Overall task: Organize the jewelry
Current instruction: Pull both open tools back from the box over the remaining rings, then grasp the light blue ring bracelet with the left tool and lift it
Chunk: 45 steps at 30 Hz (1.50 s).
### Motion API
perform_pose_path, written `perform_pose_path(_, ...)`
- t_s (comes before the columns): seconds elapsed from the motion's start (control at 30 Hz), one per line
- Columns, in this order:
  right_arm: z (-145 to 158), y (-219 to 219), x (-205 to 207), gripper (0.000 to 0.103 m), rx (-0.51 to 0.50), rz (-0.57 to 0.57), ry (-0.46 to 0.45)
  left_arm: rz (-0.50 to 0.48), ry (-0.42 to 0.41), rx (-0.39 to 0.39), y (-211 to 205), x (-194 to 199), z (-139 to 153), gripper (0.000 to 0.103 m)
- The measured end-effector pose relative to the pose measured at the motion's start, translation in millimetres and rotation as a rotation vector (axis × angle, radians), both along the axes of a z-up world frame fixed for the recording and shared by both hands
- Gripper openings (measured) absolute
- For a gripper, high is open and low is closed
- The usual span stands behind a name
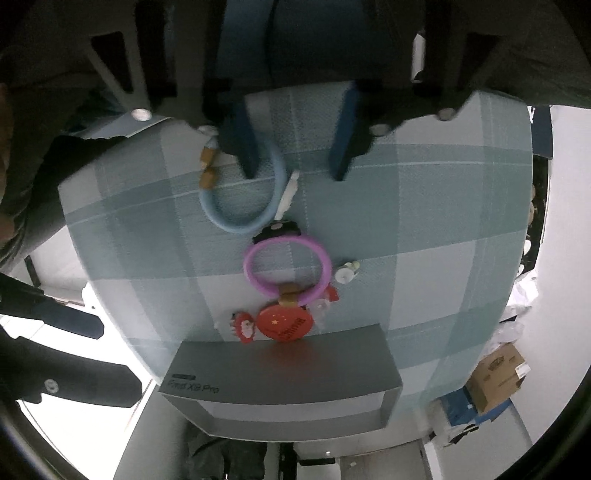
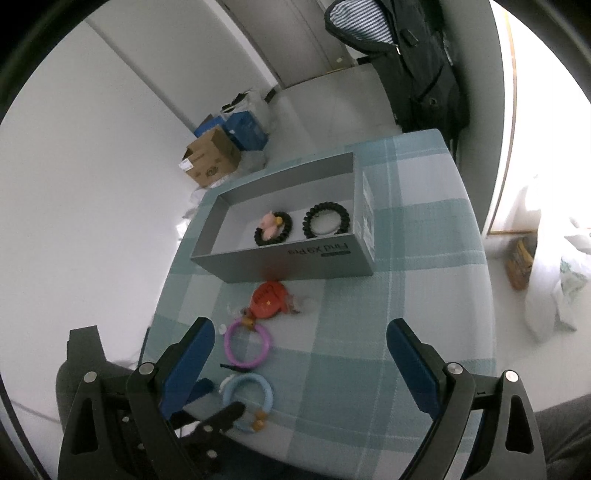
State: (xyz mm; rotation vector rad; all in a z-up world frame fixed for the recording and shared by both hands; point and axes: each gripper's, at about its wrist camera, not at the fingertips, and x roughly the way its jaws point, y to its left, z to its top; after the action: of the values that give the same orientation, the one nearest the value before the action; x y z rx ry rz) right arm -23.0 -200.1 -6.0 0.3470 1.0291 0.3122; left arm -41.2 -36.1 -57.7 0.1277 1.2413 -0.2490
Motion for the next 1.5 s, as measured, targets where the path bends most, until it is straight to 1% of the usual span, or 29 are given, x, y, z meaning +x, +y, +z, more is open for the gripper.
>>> perform_pose_path(0.07,-1,0,0,0.095,0.002,0.0,0.004,-0.022,0.001,-0.01,-6,-3,1,0.012)
perform_pose_path(0.1,-1,1,0,0.095,0.001,0.001,0.003,-0.031,0.0,-0.006,-10,-2,3,0.009)
perform_pose_path(0.17,-1,2,0,0.095,-0.006,0.003,0.002,-0.043,-0.001,-0.003,-14,-2,2,0.009)
perform_pose_path(0.47,-4,3,1,0.095,-0.01,-0.005,0.016,-0.019,0.012,-0.062,-4,4,7,0.009)
perform_pose_path(0.53,-5,3,2,0.095,-0.01,-0.008,0.02,-0.01,0.003,-0.077,4,4,8,0.009)
perform_pose_path(0.63,-6,3,3,0.095,-0.01,-0.008,0.025,-0.008,-0.011,-0.085,6,2,13,0.009)
perform_pose_path(0.8,-10,3,5,0.095,-0.004,-0.021,0.039,0.014,-0.022,-0.121,17,4,19,0.009)
perform_pose_path(0.9,-12,3,6,0.095,0.012,-0.022,0.05,0.045,-0.046,-0.143,26,5,27,0.009)
perform_pose_path(0.93,-13,3,6,0.095,0.017,-0.018,0.055,0.069,-0.062,-0.151,32,7,32,0.009)
perform_pose_path(1.1,-16,19,6,0.094,0.005,0.053,0.06,0.16,-0.134,-0.197,58,14,51,0.009)
perform_pose_path(1.17,-19,27,6,0.092,-0.009,0.081,0.066,0.193,-0.149,-0.208,67,18,55,0.009)
perform_pose_path(1.23,-24,36,7,0.086,-0.022,0.109,0.083,0.219,-0.151,-0.225,75,20,55,0.009)
perform_pose_path(1.3,-29,43,8,0.08,-0.035,0.133,0.101,0.244,-0.152,-0.239,87,31,54,0.009)
perform_pose_path(1.37,-34,51,10,0.078,-0.05,0.152,0.117,0.259,-0.151,-0.271,91,31,51,0.009)
perform_pose_path(1.43,-37,57,12,0.072,-0.061,0.17,0.125,0.266,-0.157,-0.305,92,29,52,0.009)
perform_pose_path(1.5,-40,64,13,0.069,-0.073,0.188,0.131,0.273,-0.169,-0.318,95,29,54,0.009)
